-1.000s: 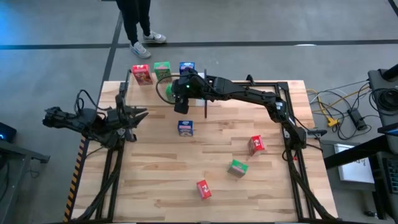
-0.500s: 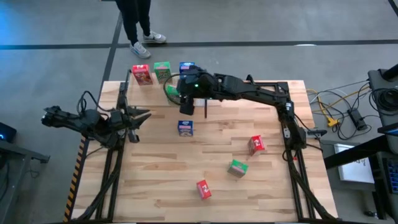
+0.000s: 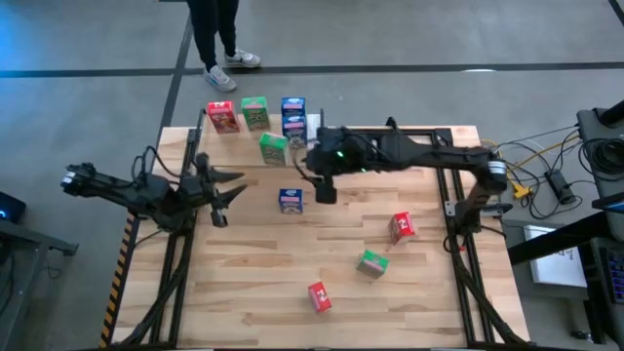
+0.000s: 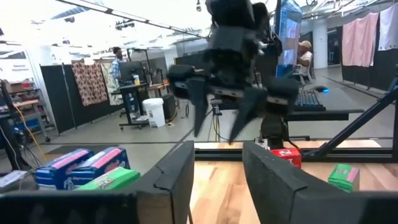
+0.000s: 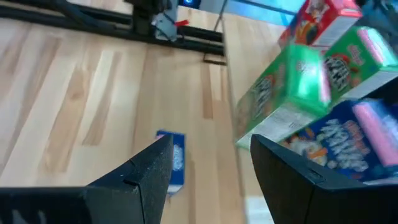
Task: Stack cereal on shelf
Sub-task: Put the top green cereal box on the shelf aligned with the other green cereal box
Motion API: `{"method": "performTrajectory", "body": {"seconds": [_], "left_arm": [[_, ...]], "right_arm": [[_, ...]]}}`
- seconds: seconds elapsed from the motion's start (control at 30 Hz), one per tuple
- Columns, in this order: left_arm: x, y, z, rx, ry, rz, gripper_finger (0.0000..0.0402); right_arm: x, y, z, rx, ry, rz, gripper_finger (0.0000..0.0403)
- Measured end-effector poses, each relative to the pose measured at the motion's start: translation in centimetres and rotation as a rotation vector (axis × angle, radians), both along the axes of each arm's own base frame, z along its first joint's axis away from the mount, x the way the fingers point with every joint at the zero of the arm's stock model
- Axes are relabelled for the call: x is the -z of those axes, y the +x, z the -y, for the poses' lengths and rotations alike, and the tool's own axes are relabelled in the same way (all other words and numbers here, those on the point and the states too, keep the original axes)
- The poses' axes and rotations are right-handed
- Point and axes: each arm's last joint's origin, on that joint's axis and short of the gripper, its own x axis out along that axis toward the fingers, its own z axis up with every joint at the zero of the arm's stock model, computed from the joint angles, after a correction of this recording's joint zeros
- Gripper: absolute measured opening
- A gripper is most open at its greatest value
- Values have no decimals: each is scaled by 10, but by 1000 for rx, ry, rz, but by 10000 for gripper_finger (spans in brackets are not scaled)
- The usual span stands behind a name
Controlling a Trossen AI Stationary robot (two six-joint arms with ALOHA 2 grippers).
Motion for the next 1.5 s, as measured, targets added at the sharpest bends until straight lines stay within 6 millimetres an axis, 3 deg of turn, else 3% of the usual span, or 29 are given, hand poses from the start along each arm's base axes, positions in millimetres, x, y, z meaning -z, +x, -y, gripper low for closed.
{"method": "performTrajectory", "body": {"seconds": [0.4,0.53,0.8,1.0,1.27,1.5], "left_arm": [[1,22,5,-16,12,20,171],[-8,27,1,-55,15,10,189],[-34,44,-14,-158,31,-108,242],[-52,60,-35,-265,70,-307,260],[-63,83,-64,-88,109,-693,261],[-86,87,-87,-83,177,-843,261]], "right_arm": [[76,-75,-13,-125,17,272,205],[92,-97,-15,-121,15,344,205],[92,-134,-19,-148,-46,467,205],[99,-154,-23,-202,-38,581,205],[98,-176,-25,-227,-73,704,205],[97,-184,-26,-224,-62,727,205]]}}
